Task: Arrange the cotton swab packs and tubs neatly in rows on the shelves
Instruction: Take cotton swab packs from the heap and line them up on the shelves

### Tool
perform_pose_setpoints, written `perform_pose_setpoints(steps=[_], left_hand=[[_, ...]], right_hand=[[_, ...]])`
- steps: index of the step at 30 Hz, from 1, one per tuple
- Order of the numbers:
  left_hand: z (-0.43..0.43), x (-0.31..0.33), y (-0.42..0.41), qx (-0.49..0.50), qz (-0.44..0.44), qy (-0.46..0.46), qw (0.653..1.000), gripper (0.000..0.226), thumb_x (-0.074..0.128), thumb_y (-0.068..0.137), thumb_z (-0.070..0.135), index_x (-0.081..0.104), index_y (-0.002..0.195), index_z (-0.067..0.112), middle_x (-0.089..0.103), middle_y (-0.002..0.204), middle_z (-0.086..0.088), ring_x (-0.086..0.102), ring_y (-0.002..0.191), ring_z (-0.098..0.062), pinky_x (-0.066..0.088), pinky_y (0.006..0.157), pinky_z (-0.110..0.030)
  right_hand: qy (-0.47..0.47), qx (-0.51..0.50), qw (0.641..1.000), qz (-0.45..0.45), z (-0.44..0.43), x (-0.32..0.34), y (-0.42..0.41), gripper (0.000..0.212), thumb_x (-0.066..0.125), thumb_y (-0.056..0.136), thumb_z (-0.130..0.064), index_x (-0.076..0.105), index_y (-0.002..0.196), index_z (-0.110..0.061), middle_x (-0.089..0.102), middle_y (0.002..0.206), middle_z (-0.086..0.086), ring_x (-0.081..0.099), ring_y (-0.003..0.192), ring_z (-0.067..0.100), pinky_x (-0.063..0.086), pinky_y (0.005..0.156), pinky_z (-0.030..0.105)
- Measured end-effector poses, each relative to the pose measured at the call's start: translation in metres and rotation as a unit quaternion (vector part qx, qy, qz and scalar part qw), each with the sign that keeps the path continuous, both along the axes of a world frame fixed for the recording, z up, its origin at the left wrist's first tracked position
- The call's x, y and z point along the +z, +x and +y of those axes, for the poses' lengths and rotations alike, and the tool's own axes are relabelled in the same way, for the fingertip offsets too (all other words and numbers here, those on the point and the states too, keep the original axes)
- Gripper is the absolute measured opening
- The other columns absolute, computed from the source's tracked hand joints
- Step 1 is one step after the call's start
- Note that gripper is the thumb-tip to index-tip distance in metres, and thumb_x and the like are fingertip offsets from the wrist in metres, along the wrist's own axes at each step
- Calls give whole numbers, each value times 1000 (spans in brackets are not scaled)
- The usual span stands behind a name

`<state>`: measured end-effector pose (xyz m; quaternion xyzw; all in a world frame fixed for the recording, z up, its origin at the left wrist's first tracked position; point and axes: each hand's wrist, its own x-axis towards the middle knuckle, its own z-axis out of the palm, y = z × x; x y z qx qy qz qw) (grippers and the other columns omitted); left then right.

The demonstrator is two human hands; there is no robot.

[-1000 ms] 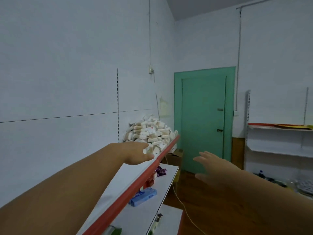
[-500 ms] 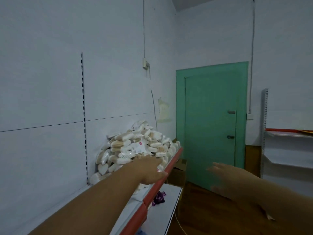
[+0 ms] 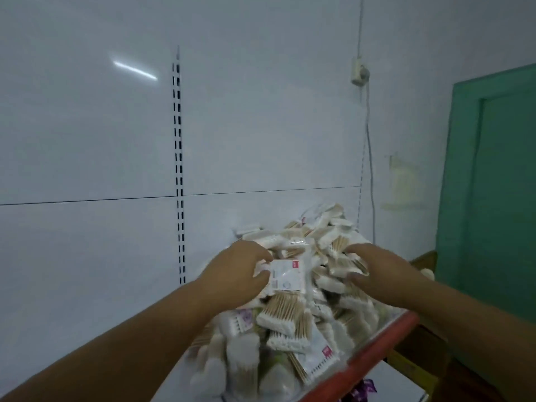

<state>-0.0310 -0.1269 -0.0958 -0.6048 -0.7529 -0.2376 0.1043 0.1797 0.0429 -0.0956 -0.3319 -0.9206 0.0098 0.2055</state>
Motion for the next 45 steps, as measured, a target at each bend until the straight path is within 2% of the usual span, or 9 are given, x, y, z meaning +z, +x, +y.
perform_pose_setpoints(steps=[7,13,18,21,26,30,35,41,45], left_hand=[[1,10,-55,93,-88,82,988,27,53,96,26,59,122,27,55,116,16,55,91,-2,41,84,-22],[22,17,-81,41,-186,153,970,25,46,99,13,62,104,30,62,110,18,56,103,4,39,82,-3],[37,38,-77,-13,-388,167,906,29,51,98,23,52,126,29,60,123,13,53,113,-1,39,93,-16],[42,50,-74,-62,-518,137,842,35,59,93,16,54,127,23,69,118,-2,64,111,-18,51,94,-33],[31,55,-74,-58,-556,158,814,33,54,89,-10,60,117,7,72,108,-15,70,97,-28,60,75,-33],[15,54,-90,14,-549,220,806,30,56,89,-7,61,116,5,73,105,-14,72,91,-26,61,70,-31],[10,41,-94,76,-576,252,774,27,52,89,-6,59,112,4,71,102,-16,71,79,-22,59,57,-29],[-2,41,-97,96,-583,279,757,33,48,88,-10,56,117,3,68,107,-19,70,80,-25,61,61,-31],[-2,41,-92,83,-598,279,747,33,47,90,-9,55,119,4,67,113,-20,71,84,-27,61,67,-37]], right_hand=[[61,202,977,14,11,38,-128,44,65,84,-34,52,126,-32,52,129,-15,46,123,12,39,101,33],[93,204,971,-79,33,53,-161,33,64,86,-35,62,119,-30,60,115,-6,54,105,14,43,87,28],[-175,259,933,177,48,88,-160,22,50,99,-25,67,104,-12,69,97,8,64,85,20,54,68,24],[-269,346,884,160,43,97,-165,26,48,99,-24,68,103,-7,71,97,15,64,80,17,55,76,29],[-209,380,895,102,32,92,-175,28,48,98,-35,66,109,-16,73,95,1,68,84,12,56,77,28],[35,282,956,-79,21,76,-176,58,44,86,-68,55,122,-23,65,111,-5,60,95,12,50,84,31],[132,275,937,-171,-8,42,-184,64,48,76,-78,62,96,-19,58,81,-5,53,74,13,40,63,29],[-139,321,935,-59,15,74,-186,28,55,90,-22,68,93,3,61,75,11,55,64,21,46,59,31],[-395,362,835,128,28,86,-185,28,38,95,-8,66,94,-4,62,77,12,57,73,28,48,62,35]])
